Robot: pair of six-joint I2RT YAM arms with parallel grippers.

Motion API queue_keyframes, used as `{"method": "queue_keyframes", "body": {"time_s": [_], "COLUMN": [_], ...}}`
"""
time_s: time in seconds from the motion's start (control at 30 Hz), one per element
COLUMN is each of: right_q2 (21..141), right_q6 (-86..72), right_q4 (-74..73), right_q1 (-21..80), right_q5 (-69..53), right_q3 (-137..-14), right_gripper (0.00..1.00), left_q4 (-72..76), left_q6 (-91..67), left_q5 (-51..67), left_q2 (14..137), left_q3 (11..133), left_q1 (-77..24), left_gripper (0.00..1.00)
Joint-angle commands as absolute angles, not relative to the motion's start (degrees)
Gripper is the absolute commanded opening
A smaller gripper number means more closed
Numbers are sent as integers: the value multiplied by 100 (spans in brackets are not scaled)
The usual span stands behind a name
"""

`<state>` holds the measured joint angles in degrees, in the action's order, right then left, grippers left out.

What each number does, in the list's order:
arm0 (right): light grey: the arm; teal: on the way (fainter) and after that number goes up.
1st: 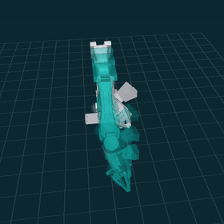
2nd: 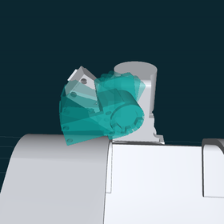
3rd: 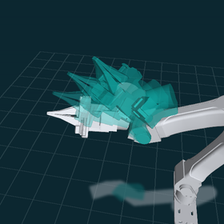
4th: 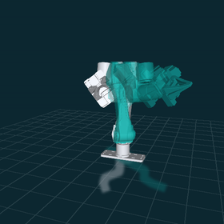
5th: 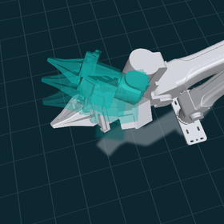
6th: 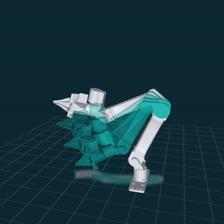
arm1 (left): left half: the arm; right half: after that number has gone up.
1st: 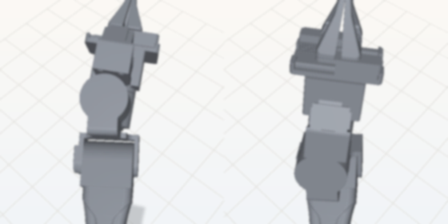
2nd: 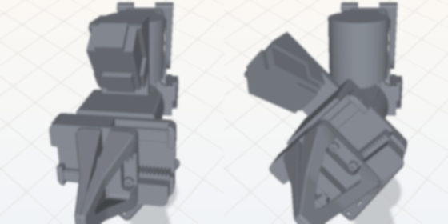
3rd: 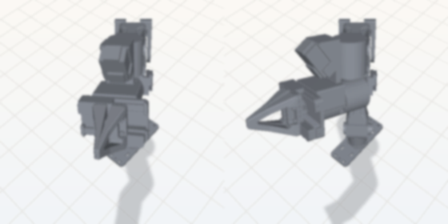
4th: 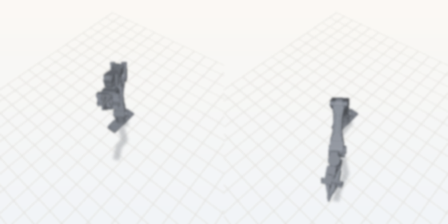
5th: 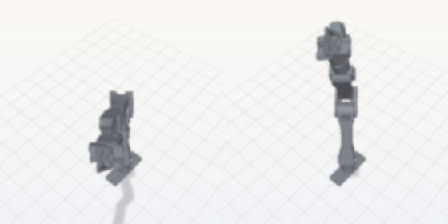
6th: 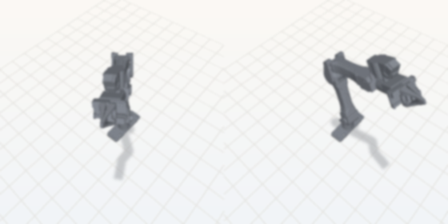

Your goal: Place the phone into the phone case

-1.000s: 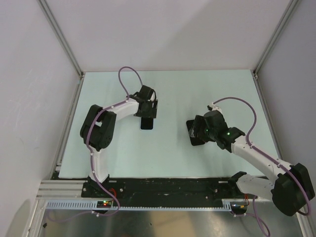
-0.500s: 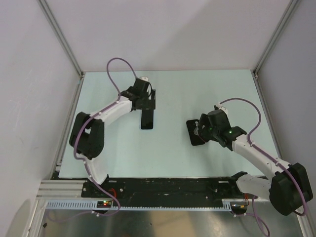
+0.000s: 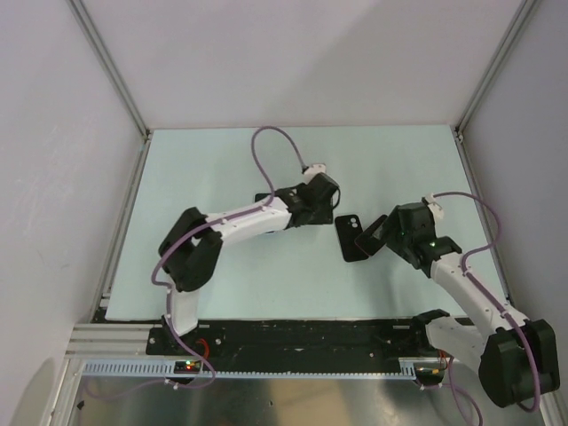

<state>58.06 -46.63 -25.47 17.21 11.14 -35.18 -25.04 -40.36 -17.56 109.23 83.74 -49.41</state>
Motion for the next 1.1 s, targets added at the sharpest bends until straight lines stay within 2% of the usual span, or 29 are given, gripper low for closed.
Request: {"method": "queue_keyframes", "body": {"time_s": [0.0,0.27,0.77,0.9,1.07], "right_q2": [5770,6211,7079,7302,7649], "right_q6": [-4937,-4860,-4969,-4937,-4934], "right_q4": [-2140,-1471,-737,-610,-474], "right_q1": [1179,492,365,372,374], "right_q5": [912,222,-117,-141,-202], "right_q3": [-3296,-3200,-3199,-3228,-3234], "right_gripper": [79,79,78,77,77], "left_q4": [-2514,-2521,-2617,-2623,-2651], "left_q6": [-4712,-4736,-4551,-4510,-4472], "left_q5": [-2070,-1954,-2392,-2448,-2453], "left_q2": [11322,12043,12651,12702,12729], "left_q3": [8921,9480,9728,9739,9732], "left_q1": [-5127,-5360,-5583,-5639,-5656], "left_gripper": [54,52,47,43,30]}}
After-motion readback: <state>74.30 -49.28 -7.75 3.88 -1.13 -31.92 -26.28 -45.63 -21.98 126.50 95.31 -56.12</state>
